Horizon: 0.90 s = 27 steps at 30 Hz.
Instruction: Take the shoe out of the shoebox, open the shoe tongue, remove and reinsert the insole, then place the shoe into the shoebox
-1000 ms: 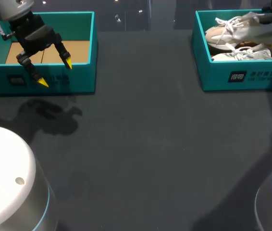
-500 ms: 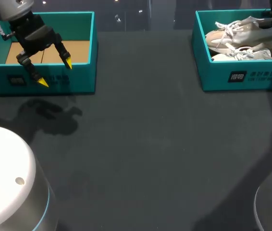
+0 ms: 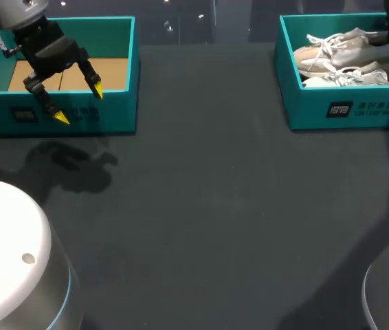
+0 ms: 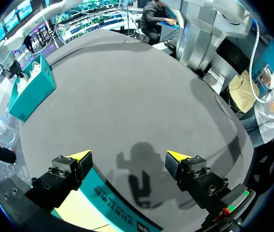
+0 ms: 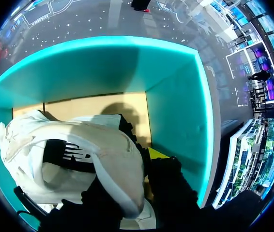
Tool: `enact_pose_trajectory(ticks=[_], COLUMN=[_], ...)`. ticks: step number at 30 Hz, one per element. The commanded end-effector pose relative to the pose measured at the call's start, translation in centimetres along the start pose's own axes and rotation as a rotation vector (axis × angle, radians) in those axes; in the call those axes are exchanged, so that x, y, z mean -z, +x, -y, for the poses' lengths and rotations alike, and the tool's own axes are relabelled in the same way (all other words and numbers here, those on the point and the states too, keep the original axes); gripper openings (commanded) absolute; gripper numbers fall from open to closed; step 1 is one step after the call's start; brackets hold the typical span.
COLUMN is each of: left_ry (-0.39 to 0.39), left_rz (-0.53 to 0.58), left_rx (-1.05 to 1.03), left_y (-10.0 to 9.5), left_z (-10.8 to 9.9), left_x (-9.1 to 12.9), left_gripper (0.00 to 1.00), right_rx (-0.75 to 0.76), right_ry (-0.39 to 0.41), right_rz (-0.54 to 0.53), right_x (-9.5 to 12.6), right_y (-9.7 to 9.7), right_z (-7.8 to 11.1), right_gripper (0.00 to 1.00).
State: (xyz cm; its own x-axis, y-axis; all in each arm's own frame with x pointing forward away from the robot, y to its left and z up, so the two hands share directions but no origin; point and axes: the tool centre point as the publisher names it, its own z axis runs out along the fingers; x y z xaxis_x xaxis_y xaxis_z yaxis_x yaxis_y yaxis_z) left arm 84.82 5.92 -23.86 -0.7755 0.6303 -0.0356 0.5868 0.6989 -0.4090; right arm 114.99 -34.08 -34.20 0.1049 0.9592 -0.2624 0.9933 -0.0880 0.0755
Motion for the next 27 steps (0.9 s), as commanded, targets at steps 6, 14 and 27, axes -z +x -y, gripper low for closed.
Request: enact_pose_trajectory(ticks=[6, 14, 27], left_ry=[-0.002, -0.002, -0.002], left_rz=[-0.003, -0.003, -0.003], left_rx=[-0.001, -0.001, -0.001], left_y=[0.0, 0.0, 0.0], left_z=[0.0, 0.0, 0.0], left_x=[0.1, 0.1, 0.1], left_gripper=[1.0, 1.0, 1.0], right_rx=[0.009, 0.013, 0.026], right_ry=[0.016, 0.035, 0.048], right_rz=[-0.023, -0.037, -0.067], right_x=[-1.0, -1.8, -2.6], right_y=[0.3, 0.5, 0.8], right_z=[-0.3, 0.0, 0.1], right_gripper=[0.0, 0.15, 0.22])
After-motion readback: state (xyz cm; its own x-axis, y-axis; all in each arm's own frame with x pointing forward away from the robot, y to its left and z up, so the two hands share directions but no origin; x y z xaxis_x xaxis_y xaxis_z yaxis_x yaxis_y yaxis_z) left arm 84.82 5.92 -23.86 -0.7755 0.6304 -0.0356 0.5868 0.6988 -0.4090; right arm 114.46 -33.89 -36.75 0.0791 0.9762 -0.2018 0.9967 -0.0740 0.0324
